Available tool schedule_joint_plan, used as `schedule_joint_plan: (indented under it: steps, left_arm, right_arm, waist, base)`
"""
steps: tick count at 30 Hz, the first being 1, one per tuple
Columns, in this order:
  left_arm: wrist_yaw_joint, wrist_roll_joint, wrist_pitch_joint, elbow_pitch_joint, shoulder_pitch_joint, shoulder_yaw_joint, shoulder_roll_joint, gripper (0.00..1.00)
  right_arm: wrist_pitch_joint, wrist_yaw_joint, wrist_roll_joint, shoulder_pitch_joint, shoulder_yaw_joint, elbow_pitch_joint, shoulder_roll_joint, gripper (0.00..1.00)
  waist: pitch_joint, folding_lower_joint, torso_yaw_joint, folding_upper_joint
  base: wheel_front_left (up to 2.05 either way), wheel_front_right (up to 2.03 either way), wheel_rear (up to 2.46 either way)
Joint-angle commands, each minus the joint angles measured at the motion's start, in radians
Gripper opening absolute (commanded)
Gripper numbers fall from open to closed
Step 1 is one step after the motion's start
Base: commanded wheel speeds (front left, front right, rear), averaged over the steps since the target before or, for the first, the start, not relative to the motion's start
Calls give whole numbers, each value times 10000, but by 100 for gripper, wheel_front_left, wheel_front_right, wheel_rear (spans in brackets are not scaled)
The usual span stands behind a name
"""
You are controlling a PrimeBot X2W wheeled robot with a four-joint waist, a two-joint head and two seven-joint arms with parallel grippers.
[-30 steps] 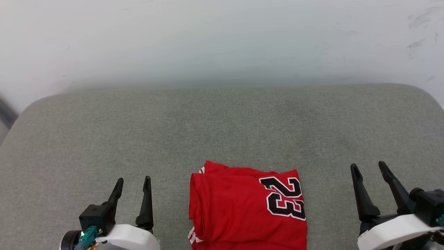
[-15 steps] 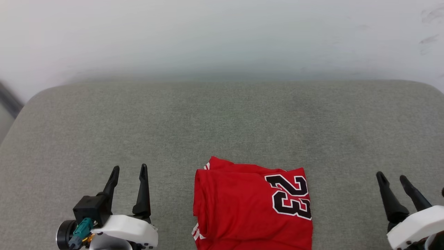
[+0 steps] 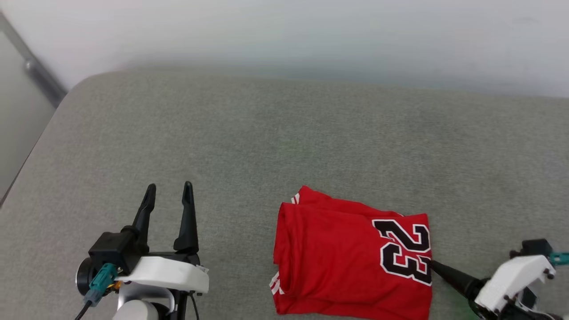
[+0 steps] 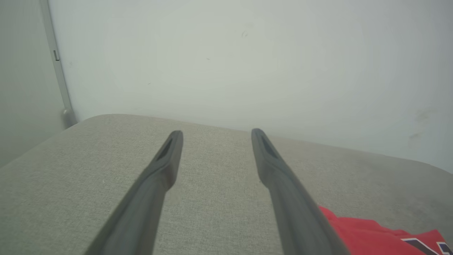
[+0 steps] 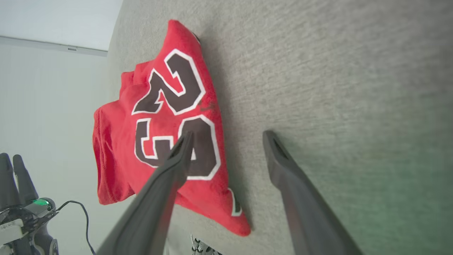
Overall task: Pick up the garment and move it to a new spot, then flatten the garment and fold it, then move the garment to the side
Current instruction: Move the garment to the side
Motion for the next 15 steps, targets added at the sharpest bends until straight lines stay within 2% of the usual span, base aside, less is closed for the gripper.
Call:
schedule_joint_plan:
  steps: [1, 8, 9, 10, 11, 15]
  left_arm:
    - [-105, 139, -61, -35, -179, 107, -106, 100]
    - [-385, 451, -64, 78, -283, 319, -371, 100]
    - [-449, 505, -64, 90, -323, 362, -421, 100]
    - [-477, 544, -64, 89, -340, 393, -463, 100]
    - [-523, 598, -65, 100, -339, 431, -503, 100]
    - [-686, 782, -65, 154, -211, 606, -645, 100]
  right_arm:
    - [72, 2, 400, -453, 108, 360, 161, 100]
    - [-9, -7, 1260, -1044, 759, 1703, 260, 100]
    - [-35, -9, 1284, -1097, 872, 1822, 196, 56]
    - [-59, -10, 1291, -1134, 1007, 1919, 129, 23]
    - [-112, -10, 1323, -1146, 1125, 1978, 85, 0]
    - [-440, -4, 1290, -1258, 1589, 1748, -338, 0]
  waist:
    - [270, 0, 325, -1]
    - [617, 0, 801, -1]
    - [643, 0, 846, -1]
    - [655, 0, 873, -1]
    - [649, 0, 891, -1]
    - [495, 0, 860, -1]
  base:
    - [0, 0, 0]
    - [0, 0, 0]
    - [0, 0, 0]
    - [0, 0, 0]
    - [0, 0, 0]
    - [0, 0, 0]
